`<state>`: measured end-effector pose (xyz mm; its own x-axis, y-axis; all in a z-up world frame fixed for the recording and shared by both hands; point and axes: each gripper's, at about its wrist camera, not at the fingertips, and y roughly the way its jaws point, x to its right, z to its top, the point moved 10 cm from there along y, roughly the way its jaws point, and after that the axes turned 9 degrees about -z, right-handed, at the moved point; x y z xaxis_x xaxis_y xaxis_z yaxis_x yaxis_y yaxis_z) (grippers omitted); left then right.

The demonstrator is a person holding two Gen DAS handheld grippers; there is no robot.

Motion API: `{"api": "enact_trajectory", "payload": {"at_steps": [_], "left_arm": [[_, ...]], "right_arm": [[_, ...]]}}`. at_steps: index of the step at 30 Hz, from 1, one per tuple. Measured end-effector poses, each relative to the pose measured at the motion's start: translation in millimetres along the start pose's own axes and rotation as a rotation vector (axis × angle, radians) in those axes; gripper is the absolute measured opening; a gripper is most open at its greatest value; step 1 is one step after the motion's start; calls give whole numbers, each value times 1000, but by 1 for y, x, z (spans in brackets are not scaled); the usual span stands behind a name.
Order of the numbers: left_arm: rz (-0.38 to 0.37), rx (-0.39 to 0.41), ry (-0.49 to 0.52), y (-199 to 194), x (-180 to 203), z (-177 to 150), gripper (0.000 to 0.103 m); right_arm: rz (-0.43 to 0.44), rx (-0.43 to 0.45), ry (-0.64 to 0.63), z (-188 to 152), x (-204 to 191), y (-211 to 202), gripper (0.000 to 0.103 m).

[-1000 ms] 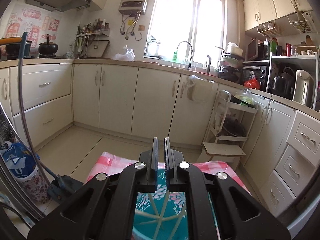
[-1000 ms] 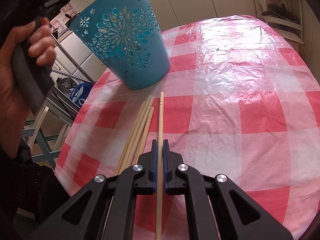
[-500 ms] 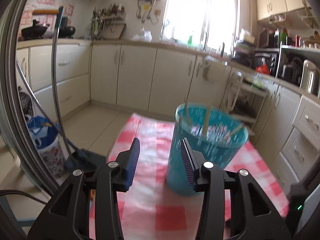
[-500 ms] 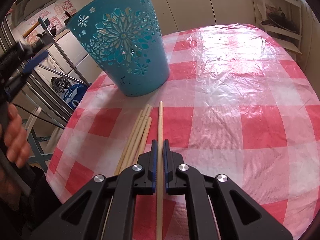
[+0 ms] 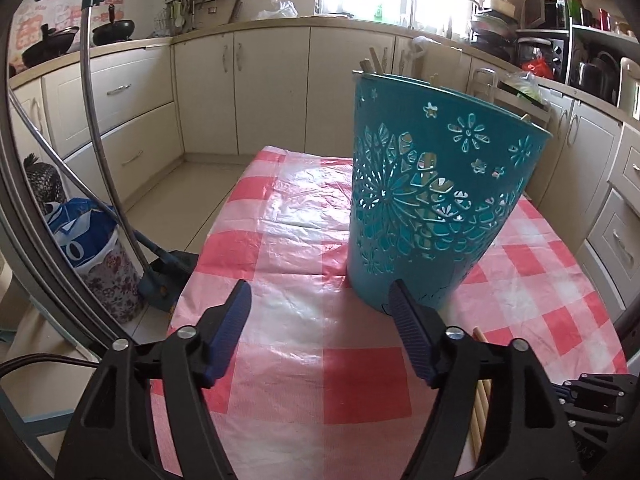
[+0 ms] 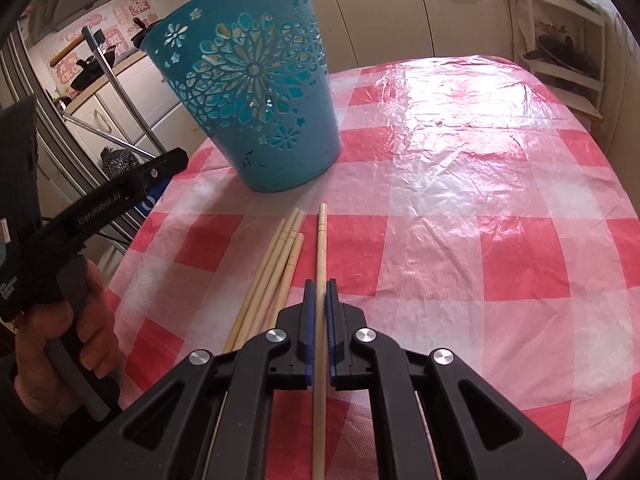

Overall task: Organize utensils
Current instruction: 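Bring the open left tool back toward the chopsticks beside the basket, then lift the chopstick with the right tool over the basket and open to drop it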

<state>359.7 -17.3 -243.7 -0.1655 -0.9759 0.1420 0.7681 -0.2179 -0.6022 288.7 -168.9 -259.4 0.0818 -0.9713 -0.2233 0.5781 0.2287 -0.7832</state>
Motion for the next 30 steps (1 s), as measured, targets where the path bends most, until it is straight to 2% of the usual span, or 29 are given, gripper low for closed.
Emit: {"api": "enact_trajectory", "payload": {"at_steps": [4,15,23,30], "left_arm": [[24,-32,2,6,-3,-3,84],[52,-132,-7,25,-8,-13,89],[47,-270,-62,48,-16,-30,90],[43,-287,-32,50,-8,-33,93]], "right_arm": [[37,-3,50,0,4,-2,6],[147,67,136,15,6,-22,6],[223,119,203,26,16,-40,6],[306,209,240,45,17,-72,6]]}}
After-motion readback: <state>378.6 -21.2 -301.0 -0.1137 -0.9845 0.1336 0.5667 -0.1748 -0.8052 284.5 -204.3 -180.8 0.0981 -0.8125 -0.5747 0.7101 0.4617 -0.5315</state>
